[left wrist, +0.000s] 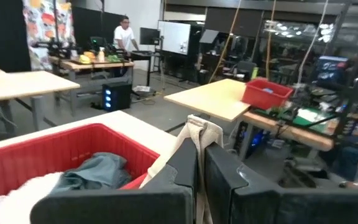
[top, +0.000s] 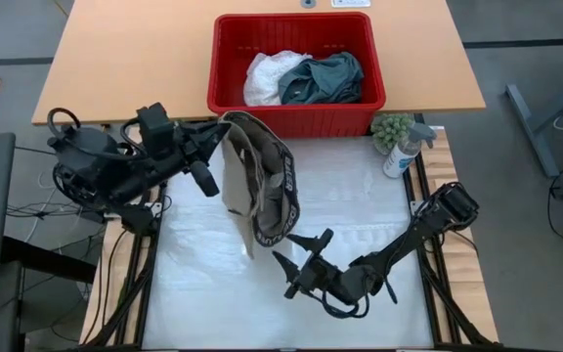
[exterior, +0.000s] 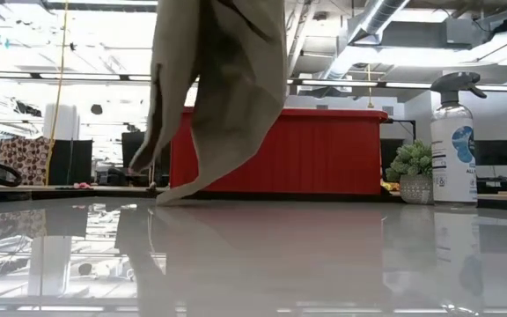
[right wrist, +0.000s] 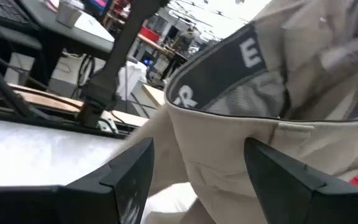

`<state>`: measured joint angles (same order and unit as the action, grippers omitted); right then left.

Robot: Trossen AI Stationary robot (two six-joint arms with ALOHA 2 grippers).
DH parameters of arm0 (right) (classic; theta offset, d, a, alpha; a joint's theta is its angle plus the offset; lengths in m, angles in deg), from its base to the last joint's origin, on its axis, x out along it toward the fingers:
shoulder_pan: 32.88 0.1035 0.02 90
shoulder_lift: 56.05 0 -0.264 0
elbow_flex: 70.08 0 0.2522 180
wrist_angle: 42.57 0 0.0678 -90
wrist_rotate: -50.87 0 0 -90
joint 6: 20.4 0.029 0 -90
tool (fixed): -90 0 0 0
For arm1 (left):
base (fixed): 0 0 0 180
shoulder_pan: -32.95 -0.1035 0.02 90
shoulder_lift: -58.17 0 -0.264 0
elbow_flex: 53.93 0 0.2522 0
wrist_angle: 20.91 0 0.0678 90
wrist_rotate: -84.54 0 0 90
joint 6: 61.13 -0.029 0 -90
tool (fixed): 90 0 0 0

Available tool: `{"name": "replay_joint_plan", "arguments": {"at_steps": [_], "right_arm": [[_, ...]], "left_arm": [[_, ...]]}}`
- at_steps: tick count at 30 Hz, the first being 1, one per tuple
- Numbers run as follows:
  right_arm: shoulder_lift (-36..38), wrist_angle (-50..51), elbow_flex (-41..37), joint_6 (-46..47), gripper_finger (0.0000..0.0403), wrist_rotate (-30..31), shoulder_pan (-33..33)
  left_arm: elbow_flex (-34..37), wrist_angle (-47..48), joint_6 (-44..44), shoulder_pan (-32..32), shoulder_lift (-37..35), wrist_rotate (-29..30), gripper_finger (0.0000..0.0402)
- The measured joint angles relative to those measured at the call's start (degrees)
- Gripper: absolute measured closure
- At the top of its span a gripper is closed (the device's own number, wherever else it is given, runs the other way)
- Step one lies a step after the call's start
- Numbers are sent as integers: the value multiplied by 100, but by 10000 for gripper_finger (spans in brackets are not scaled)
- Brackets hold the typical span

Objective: Fold Laundry from Bin
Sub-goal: Fold the brown short pants in the red bin

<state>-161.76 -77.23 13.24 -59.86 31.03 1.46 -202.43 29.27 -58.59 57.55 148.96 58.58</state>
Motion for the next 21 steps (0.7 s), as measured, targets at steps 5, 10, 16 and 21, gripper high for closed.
{"name": "replay_joint_plan", "arguments": {"at_steps": [5,10,16,21], "right_arm": [[-2,114,0,-86,126,559,132],[-3,130,0,13,126,674,127],[-4,136,0,188,126,676,38],[-4,-7,0,195,126,546,-219]], "left_arm": [[0,2,-323,-2,-1,547,401],[0,6,-459,0,-2,566,401],[0,7,-487,-2,-2,566,401],[0,7,-486,-2,-2,530,401]]}}
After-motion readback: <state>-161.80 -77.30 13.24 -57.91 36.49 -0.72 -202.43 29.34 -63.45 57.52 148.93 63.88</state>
